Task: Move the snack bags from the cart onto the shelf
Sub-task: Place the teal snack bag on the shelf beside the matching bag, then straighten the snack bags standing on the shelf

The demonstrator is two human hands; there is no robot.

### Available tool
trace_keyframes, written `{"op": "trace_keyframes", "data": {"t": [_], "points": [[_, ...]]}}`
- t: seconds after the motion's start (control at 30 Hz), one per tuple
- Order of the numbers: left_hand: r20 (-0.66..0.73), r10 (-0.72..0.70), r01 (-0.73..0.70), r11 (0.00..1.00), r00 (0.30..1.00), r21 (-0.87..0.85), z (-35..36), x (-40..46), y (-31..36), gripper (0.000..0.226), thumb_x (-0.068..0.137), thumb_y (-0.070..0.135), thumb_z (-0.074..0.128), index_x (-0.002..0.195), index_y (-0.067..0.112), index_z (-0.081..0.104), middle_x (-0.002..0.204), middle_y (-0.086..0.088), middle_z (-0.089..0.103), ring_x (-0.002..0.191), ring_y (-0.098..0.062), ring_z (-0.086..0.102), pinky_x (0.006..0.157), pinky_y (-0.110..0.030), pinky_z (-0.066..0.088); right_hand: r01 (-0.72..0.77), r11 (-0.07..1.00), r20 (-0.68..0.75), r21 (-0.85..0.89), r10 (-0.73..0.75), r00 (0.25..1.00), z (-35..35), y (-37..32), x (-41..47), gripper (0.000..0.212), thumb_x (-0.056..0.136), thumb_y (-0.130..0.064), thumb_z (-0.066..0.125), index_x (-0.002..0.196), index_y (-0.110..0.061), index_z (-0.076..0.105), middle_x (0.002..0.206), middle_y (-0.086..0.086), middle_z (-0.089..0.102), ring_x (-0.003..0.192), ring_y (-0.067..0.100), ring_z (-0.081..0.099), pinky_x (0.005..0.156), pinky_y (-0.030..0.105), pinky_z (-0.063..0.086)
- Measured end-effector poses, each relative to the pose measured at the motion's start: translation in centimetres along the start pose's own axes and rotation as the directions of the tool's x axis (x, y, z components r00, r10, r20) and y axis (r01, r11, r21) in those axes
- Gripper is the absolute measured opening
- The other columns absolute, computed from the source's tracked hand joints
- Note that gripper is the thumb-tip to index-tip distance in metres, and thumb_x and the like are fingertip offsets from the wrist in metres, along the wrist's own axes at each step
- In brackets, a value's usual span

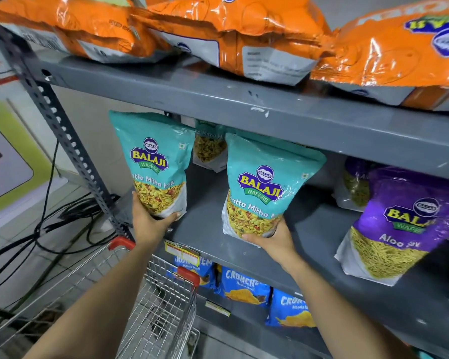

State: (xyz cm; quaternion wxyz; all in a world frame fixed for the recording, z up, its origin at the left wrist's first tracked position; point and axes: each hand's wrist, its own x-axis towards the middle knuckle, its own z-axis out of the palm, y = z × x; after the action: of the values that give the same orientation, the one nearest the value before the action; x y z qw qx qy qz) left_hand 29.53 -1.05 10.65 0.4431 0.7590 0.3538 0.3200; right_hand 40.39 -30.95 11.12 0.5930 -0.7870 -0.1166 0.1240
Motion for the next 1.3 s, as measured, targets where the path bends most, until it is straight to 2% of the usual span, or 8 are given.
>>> {"op": "trace_keyframes", "data": {"t": [0.23,0.4,0.63,0.73,0.83,0.97,1.1,1.3], "points": [[-0.116,0.017,-0.024,0.998,0.993,-0.056,-0.7,-2.8,0.6,0.098,0.069,0.032,0.086,0.147,0.012,0.031,0.147,-0.011,0.039,0.136,-0.021,0.039,0.113,-0.032,0.029,0.021,0.989,0.045,0.149,-0.028,0.999,-1.5,0.1,-0.9,0.109,0.045,-0.017,0.097,0.135,-0.029,0.037,0.134,-0.008,0.058,0.124,0.005,0.056,0.093,0.021,0.051],[-0.065,0.215,-0.221,0.967,0.975,-0.123,1.5,-10.9,3.2,0.022,0.085,0.034,0.069,0.087,0.014,0.06,0.082,-0.005,0.064,0.072,-0.014,0.055,0.072,-0.037,0.051,0.064,0.987,-0.085,0.147,-0.052,0.995,-6.7,1.7,-6.4,0.081,0.068,-0.003,0.084,0.137,-0.021,0.045,0.141,0.001,0.051,0.132,0.006,0.045,0.108,0.02,0.034],[0.522,0.365,-0.263,0.929,0.771,-0.261,11.4,-21.1,10.2,0.029,0.069,0.04,0.084,0.081,0.021,0.066,0.078,-0.002,0.069,0.072,-0.009,0.063,0.072,-0.018,0.052,0.172,0.9,-0.46,-0.4,-0.36,0.811,-20.5,6.0,-16.5,0.031,0.073,-0.029,0.082,0.09,-0.042,0.061,0.09,-0.012,0.067,0.087,0.0,0.063,0.082,0.017,0.047],[0.704,0.251,-0.094,0.962,0.664,-0.255,17.1,-22.8,13.4,0.086,0.06,0.031,0.091,0.135,0.011,0.054,0.13,0.007,0.057,0.118,-0.004,0.056,0.105,-0.024,0.044,0.006,0.952,-0.707,-0.305,-0.231,0.669,-27.0,7.7,-18.3,0.053,0.061,-0.045,0.086,0.097,-0.048,0.048,0.096,-0.004,0.062,0.087,0.019,0.062,0.076,0.02,0.044],[0.806,0.203,-0.03,0.974,0.555,-0.224,21.4,-23.0,15.5,0.129,0.052,0.036,0.095,0.154,0.014,0.019,0.148,0.015,0.03,0.139,-0.005,0.032,0.116,-0.03,0.029,-0.084,0.958,-0.82,-0.273,-0.186,0.541,-32.9,9.9,-18.4,0.099,0.053,-0.03,0.093,0.134,-0.017,0.038,0.13,0.019,0.05,0.115,0.038,0.052,0.1,0.042,0.044],[0.862,0.227,-0.053,0.972,0.453,-0.228,25.3,-23.8,17.0,0.121,0.041,0.035,0.097,0.142,0.022,0.031,0.14,0.008,0.053,0.127,-0.001,0.053,0.107,-0.03,0.044,-0.116,0.993,-0.792,-0.019,0.056,0.609,-38.6,11.0,-17.6,0.127,0.062,-0.009,0.089,0.155,-0.013,0.002,0.156,0.015,0.034,0.137,0.02,0.04,0.115,0.036,0.03],[0.844,0.216,0.006,0.968,0.492,-0.251,27.3,-24.4,17.3,0.103,0.045,0.023,0.098,0.133,0.024,0.044,0.12,0.013,0.067,0.102,0.01,0.064,0.085,-0.013,0.053,0.01,0.996,-0.641,0.087,0.049,0.766,-42.4,12.3,-16.7,0.094,0.065,0.01,0.08,0.143,-0.014,0.032,0.129,0.006,0.064,0.105,0.009,0.065,0.089,0.022,0.055],[0.844,0.147,-0.001,0.985,0.516,-0.171,26.9,-24.1,16.9,0.085,0.042,0.034,0.099,0.115,0.034,0.056,0.108,0.016,0.074,0.096,0.002,0.07,0.078,-0.016,0.053,-0.028,0.999,-0.504,0.029,0.039,0.863,-43.6,12.2,-16.0,0.053,0.065,0.002,0.082,0.107,-0.024,0.062,0.111,0.009,0.07,0.088,0.001,0.068,0.076,0.012,0.054]]}}
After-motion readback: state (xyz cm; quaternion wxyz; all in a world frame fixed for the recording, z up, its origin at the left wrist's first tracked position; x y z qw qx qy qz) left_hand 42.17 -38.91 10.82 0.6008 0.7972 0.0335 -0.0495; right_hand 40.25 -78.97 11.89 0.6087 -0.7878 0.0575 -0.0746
